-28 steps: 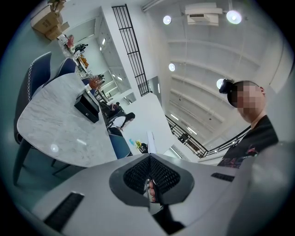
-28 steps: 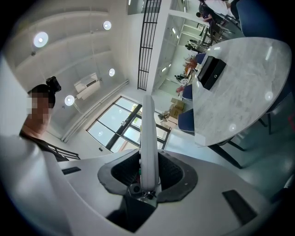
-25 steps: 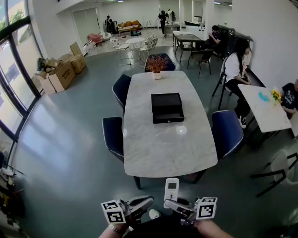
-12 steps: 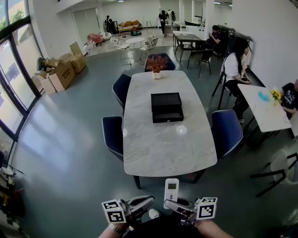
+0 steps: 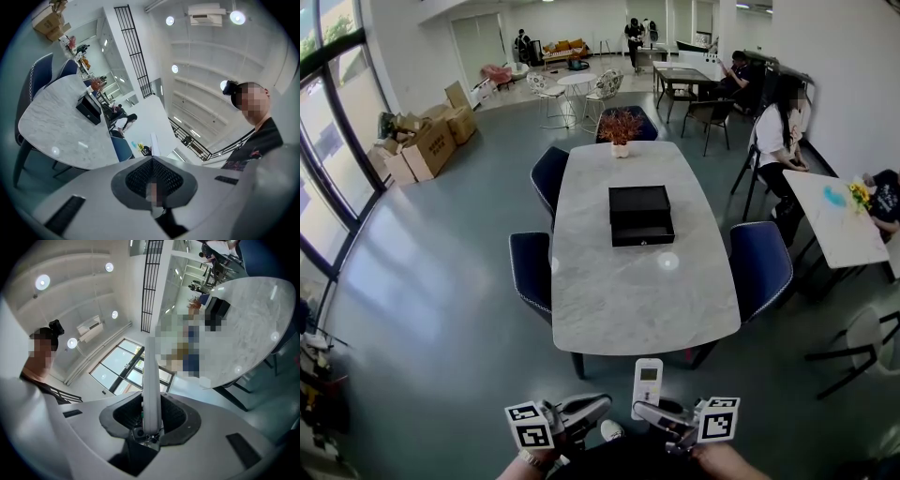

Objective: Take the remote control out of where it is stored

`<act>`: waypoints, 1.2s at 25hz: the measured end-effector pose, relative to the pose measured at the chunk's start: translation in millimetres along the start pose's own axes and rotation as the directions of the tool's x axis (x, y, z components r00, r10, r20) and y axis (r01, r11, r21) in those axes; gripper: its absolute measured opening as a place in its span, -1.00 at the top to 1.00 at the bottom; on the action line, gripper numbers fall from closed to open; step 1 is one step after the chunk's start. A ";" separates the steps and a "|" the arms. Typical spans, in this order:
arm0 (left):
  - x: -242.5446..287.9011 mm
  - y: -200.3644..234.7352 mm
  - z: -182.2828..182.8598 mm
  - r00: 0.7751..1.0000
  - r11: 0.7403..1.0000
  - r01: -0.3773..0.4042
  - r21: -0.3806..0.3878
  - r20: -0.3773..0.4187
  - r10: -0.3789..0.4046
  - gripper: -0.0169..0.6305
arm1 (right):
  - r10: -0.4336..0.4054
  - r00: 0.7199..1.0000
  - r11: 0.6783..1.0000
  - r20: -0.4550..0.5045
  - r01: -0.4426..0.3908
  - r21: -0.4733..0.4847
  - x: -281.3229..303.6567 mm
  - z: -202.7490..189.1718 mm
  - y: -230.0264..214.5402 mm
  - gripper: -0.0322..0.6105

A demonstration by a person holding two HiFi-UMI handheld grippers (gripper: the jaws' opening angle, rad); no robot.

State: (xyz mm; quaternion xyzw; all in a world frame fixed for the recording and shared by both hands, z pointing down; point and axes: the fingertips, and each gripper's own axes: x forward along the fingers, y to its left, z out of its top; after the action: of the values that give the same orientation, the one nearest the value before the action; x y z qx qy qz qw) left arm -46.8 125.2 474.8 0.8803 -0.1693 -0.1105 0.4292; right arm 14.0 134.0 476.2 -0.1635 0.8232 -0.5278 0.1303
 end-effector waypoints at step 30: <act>-8.7 4.1 4.4 1.000 1.000 -0.018 -0.007 0.012 0.018 0.93 | 0.020 1.000 0.999 -0.015 -0.019 0.045 13.3 -7.4 -2.4 0.54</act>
State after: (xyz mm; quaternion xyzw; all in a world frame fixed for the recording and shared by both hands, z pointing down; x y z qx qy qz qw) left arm -57.1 123.1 475.8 0.8765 -0.1796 -0.1126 0.4322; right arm -0.7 133.8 480.9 -0.1485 0.8137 -0.5462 0.1326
